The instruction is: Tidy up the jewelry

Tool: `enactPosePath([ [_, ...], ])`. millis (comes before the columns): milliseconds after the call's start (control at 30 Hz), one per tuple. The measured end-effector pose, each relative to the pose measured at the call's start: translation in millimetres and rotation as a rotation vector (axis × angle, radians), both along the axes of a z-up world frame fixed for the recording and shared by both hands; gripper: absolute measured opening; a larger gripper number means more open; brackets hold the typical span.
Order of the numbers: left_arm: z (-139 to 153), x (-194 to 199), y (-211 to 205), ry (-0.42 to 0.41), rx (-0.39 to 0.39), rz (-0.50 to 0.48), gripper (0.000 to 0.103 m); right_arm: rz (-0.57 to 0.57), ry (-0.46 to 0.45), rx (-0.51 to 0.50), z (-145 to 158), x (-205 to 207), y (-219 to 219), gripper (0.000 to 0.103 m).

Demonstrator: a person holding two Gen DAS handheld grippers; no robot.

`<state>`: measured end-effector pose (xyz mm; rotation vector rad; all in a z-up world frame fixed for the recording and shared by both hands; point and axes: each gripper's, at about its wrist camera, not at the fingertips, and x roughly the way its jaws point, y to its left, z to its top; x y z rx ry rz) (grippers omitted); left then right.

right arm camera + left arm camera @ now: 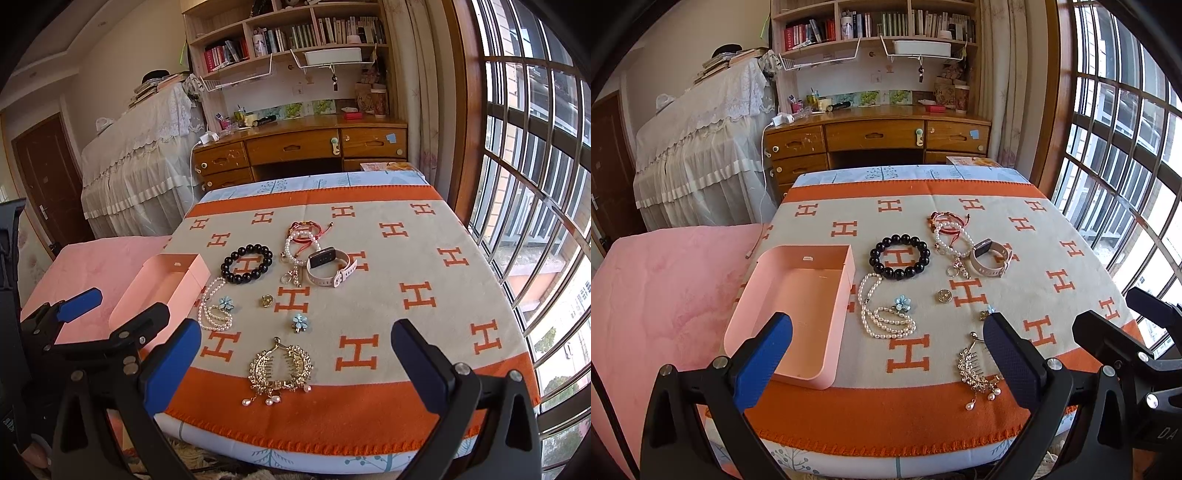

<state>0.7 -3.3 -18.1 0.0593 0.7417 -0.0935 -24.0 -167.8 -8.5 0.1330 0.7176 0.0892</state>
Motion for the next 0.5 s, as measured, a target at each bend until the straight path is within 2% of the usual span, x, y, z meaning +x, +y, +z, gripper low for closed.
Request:
enactPosePath([
  [500, -2.4, 6.9, -1.7, 0.032, -0.006, 0.004, 0.102, 0.016, 0.031, 0.037, -11.1, 6.5, -2.6, 0.103],
])
